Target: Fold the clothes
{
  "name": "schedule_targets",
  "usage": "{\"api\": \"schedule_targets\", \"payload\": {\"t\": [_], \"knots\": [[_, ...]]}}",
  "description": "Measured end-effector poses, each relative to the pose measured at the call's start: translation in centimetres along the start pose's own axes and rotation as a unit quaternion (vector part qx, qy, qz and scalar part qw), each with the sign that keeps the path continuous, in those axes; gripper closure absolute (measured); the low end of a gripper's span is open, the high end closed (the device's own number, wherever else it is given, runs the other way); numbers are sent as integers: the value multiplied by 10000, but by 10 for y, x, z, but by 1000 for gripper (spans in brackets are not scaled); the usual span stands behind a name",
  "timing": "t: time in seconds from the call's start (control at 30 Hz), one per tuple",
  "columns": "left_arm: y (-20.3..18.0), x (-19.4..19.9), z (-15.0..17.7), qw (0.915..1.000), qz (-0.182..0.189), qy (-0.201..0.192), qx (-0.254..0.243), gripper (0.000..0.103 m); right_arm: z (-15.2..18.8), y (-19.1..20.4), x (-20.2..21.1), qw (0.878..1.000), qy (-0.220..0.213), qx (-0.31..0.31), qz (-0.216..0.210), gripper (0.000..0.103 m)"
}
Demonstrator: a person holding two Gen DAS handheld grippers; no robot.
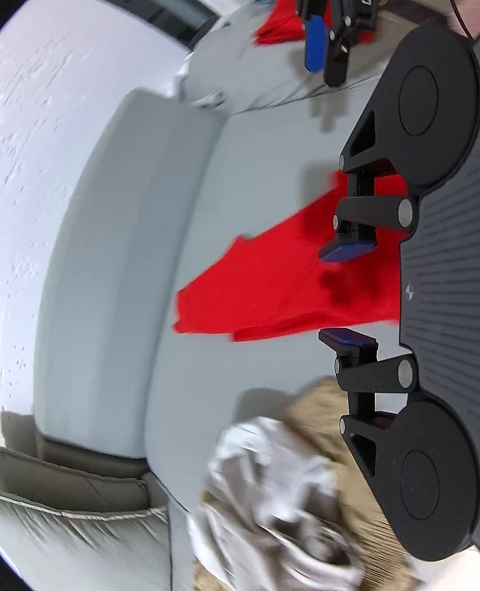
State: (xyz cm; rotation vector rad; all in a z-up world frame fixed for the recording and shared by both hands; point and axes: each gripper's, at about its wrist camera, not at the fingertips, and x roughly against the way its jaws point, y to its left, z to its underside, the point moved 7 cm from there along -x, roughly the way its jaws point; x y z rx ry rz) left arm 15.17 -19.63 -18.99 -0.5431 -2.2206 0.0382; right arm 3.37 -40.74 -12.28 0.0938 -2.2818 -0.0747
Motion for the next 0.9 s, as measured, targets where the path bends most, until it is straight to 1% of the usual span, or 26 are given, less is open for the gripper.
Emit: {"api": "schedule_targets", "payload": {"t": [0.07, 0.1, 0.17, 0.3, 0.33, 0.4, 0.47, 0.53, 0.63, 0.7, 0.73, 0.77, 0.8, 0.83, 0.87, 0.9], "knots": [[5, -21, -14, 10000, -6, -85, -9, 65, -29, -10, -35, 9999, -106, 6, -58, 54], [7, -34, -21, 9999, -11, -101, -11, 65, -46, -14, -60, 9998, -167, 22, -79, 54], [12, -63, -35, 9999, -38, -102, 5, 65, -63, -17, -89, 9997, -220, 91, -79, 56], [34, -116, -62, 9995, -243, -20, 191, 65, -97, -31, -160, 9995, -207, 209, -118, 55], [38, -125, -69, 9994, -240, -48, 249, 65, -109, -35, -181, 9995, -210, 214, -129, 55], [49, -141, -80, 9988, -213, -168, 398, 65, -124, -42, -206, 9994, -240, 166, -168, 54], [59, -153, -81, 9981, -173, -166, 560, 65, -138, -49, -231, 9995, -217, 39, -232, 51], [69, -162, -77, 9967, -225, -16, 774, 65, -152, -55, -264, 9991, -59, -209, -360, 50], [80, -160, -79, 9951, -314, -77, 934, 65, -161, -57, -299, 9969, 70, -567, -532, 49], [87, -157, -83, 9936, -373, -215, 1045, 65, -166, -56, -312, 9944, -8, -794, -693, 48], [90, -156, -84, 9931, -390, -247, 1082, 65, -168, -54, -319, 9931, -50, -883, -775, 66], [93, -155, -85, 9927, -405, -262, 1102, 65, -168, -52, -320, 9931, -83, -859, -797, 98], [94, -154, -86, 9924, -430, -276, 1115, 65, -168, -50, -316, 9943, -183, -715, -769, 98], [95, -153, -87, 9922, -460, -290, 1125, 66, -168, -45, -305, 9955, -367, -440, -751, 98], [96, -152, -87, 9919, -490, -303, 1134, 66, -167, -42, -290, 9950, -508, -207, -839, 98], [94, -151, -87, 9924, -477, -293, 1097, 66, -165, -39, -273, 9930, -612, -11, -1014, 98]]}}
